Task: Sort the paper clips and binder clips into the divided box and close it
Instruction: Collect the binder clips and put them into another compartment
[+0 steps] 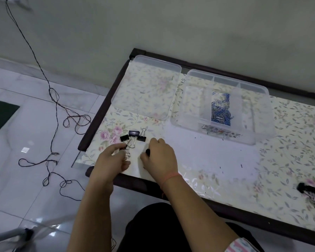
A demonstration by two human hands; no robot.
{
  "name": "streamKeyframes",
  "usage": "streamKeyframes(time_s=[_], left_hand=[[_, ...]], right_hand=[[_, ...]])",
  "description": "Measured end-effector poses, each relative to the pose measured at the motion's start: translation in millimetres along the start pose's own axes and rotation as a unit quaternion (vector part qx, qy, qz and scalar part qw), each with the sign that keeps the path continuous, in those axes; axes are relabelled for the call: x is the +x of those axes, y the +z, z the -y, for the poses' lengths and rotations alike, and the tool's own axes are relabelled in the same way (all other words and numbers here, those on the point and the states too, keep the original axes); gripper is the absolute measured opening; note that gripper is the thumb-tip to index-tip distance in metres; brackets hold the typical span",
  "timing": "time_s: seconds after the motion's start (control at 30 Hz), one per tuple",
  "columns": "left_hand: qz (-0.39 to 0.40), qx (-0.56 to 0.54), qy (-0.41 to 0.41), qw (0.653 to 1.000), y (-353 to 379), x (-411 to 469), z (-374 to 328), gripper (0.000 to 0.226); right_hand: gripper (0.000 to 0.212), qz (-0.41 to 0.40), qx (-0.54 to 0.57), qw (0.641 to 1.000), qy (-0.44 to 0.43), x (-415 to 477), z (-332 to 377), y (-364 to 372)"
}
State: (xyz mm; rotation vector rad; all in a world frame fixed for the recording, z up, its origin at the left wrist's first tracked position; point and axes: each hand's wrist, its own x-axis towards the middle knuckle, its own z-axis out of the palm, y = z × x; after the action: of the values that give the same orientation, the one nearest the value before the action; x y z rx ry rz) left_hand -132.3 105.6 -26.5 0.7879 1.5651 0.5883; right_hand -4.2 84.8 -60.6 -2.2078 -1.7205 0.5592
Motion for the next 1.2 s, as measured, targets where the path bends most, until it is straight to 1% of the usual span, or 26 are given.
streamKeyframes(time_s=[0.07,0.1,0.13,0.2,0.23,0.27,0.3,0.33,0.37,0.43,0.47,0.5,0.57,0.63,0.7,0.8,0.87,0.9,0.93,0.97,1.0,1.03,1.07,1.13,1.17,1.2], left_hand=[[-0.003,-0.032,-0.038,0.999,1,-1,-9,0.022],[-0.014,-0.054,-0.054,0.997,0,0,-12,0.024],[-0.028,-0.08,-0.066,0.994,0,2,-13,0.026],[-0.049,-0.135,-0.083,0.986,-3,5,-12,0.028],[-0.057,-0.156,-0.083,0.983,-4,7,-10,0.028],[-0.064,-0.172,-0.077,0.98,-3,8,-7,0.029],[-0.071,-0.184,-0.066,0.978,-1,9,-6,0.03],[-0.076,-0.198,-0.053,0.976,1,9,-5,0.029],[-0.076,-0.211,-0.036,0.974,4,9,-5,0.025],[-0.088,-0.2,0.006,0.976,11,13,-4,0.017],[-0.104,-0.166,0.027,0.98,13,15,-2,0.018],[-0.127,-0.11,0.051,0.984,14,18,2,0.02],[-0.18,0.095,0.116,0.972,14,24,10,0.017],[-0.185,0.283,0.156,0.928,15,25,17,0.024],[-0.17,0.347,0.149,0.91,17,27,20,0.041],[-0.181,0.367,0.166,0.897,21,29,19,0.034],[-0.177,0.362,0.176,0.898,21,29,20,0.022],[-0.16,0.339,0.162,0.913,20,29,19,0.019],[-0.129,0.278,0.131,0.943,17,29,18,0.017],[-0.085,0.17,0.088,0.978,14,27,15,0.016],[-0.037,0.034,0.04,0.998,10,23,10,0.015],[0.005,-0.084,-0.006,0.996,7,18,6,0.013],[0.044,-0.169,-0.036,0.984,5,14,4,0.011],[0.108,-0.284,-0.056,0.951,2,9,5,0.016],[0.134,-0.322,-0.056,0.935,2,8,6,0.02],[0.153,-0.352,-0.053,0.922,2,7,8,0.023]], right_hand=[[0.016,-0.003,0.138,0.987,0.084,4,-2,-6],[0.015,-0.004,0.244,0.96,0.14,7,-4,-10],[0.016,0.002,0.37,0.907,0.201,10,-5,-14],[0.02,0.038,0.603,0.739,0.297,17,-6,-23],[0.022,0.049,0.677,0.66,0.321,21,-7,-29],[0.028,0.053,0.716,0.611,0.333,24,-8,-32],[0.031,0.055,0.725,0.601,0.332,28,-8,-31],[0.03,0.056,0.701,0.638,0.315,31,-7,-28],[0.026,0.05,0.636,0.716,0.283,34,-6,-23],[0.008,0.014,0.423,0.888,0.18,37,-4,-11],[0.011,0.006,0.314,0.943,0.114,37,-3,-7],[0.021,0.01,0.222,0.974,0.054,38,-2,-2],[0.03,0.013,0.113,0.993,-0.022,39,-3,3],[0.024,-0.017,0.073,0.996,-0.052,36,-7,6],[0.019,-0.045,0.031,0.996,-0.077,31,-11,8],[0.019,-0.064,-0.04,0.992,-0.103,23,-17,10],[0.021,-0.099,-0.02,0.991,-0.083,18,-21,7],[0.022,-0.132,0.025,0.989,-0.06,15,-23,4],[0.022,-0.161,0.082,0.983,-0.023,14,-24,0],[0.023,-0.178,0.155,0.971,0.026,13,-25,-5],[0.024,-0.174,0.25,0.948,0.087,13,-27,-9],[0.025,-0.15,0.369,0.904,0.155,15,-31,-14],[0.025,-0.108,0.5,0.831,0.219,17,-34,-20],[0.019,-0.017,0.712,0.636,0.298,16,-37,-30],[0.016,0.015,0.768,0.559,0.311,14,-38,-32],[0.019,0.036,0.797,0.516,0.313,13,-39,-32]])
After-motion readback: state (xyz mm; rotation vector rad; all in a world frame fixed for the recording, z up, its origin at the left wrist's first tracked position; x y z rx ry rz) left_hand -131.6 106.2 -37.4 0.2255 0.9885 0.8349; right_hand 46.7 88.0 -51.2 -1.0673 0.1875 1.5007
